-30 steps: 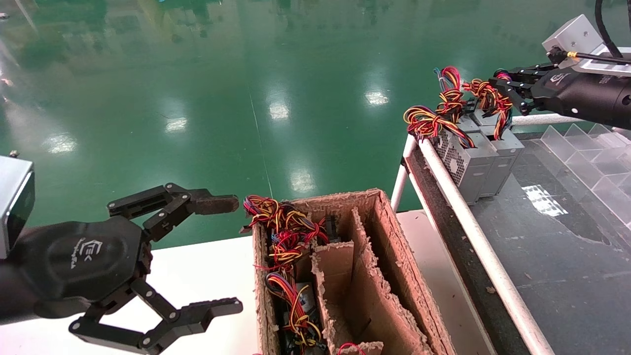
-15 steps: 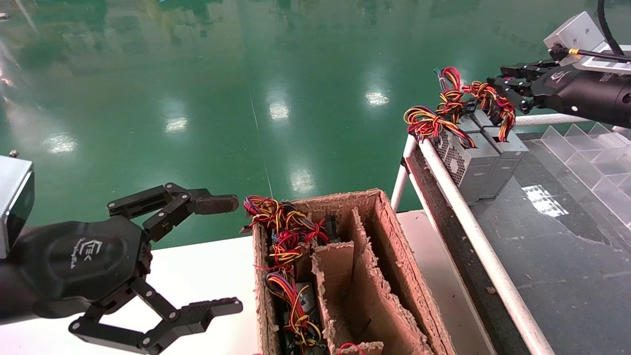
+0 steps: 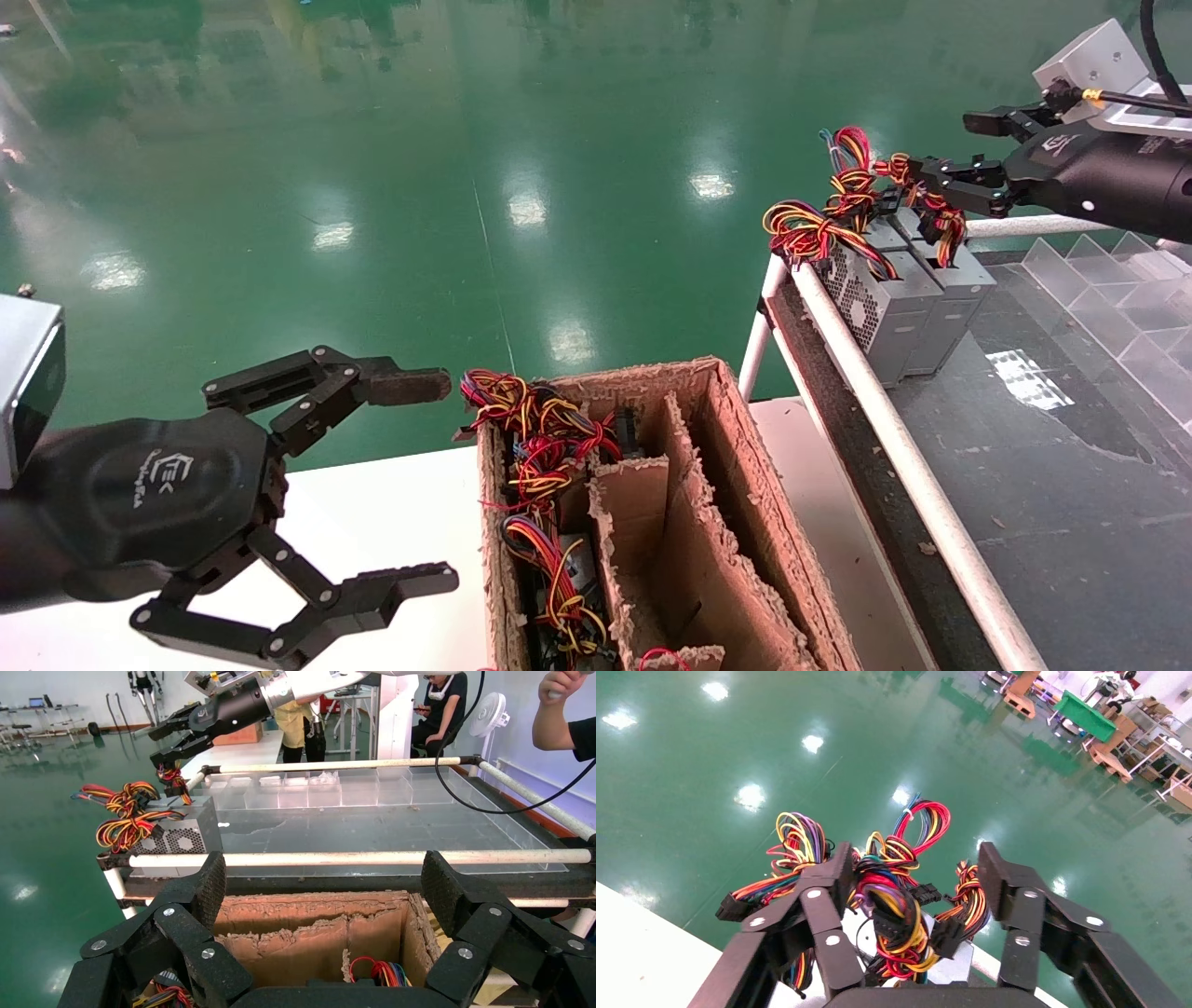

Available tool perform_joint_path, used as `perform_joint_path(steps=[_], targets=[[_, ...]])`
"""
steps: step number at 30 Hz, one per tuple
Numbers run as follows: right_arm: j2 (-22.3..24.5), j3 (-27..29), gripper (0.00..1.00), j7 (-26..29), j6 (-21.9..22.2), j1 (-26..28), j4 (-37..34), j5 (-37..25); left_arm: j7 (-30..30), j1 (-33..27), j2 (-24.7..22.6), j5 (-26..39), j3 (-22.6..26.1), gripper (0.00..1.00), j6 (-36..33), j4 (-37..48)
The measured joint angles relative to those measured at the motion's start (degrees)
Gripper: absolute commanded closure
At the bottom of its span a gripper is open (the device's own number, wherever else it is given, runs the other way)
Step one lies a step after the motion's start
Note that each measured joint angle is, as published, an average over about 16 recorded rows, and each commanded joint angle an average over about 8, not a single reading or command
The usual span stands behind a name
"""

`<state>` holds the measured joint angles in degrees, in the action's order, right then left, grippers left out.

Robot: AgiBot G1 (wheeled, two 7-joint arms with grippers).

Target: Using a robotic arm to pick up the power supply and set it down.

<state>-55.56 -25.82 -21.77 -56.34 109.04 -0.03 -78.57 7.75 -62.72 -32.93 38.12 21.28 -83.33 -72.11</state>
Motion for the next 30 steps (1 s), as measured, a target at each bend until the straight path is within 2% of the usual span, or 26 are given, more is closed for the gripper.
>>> perform_joint_path(steps=[10, 22, 30], targets=[[0.55, 0.29, 0.00, 0.41, -0.83, 0.30, -0.05, 0.42, 0.00, 0.00, 0.00, 0.00, 0.00, 0.00, 0.00, 0.00], [1.90, 1.63, 0.00, 3.10, -3.95, 1.06, -0.60, 2.36, 0.00, 0.00, 0.00, -0.01, 0.01, 0.00, 0.00, 0.00], [3.18, 2.56, 0.00, 5.38, -6.11, -0.89, 2.46, 4.70, -0.01, 0.01, 0.01, -0.02, 0.01, 0.00, 0.01, 0.02]])
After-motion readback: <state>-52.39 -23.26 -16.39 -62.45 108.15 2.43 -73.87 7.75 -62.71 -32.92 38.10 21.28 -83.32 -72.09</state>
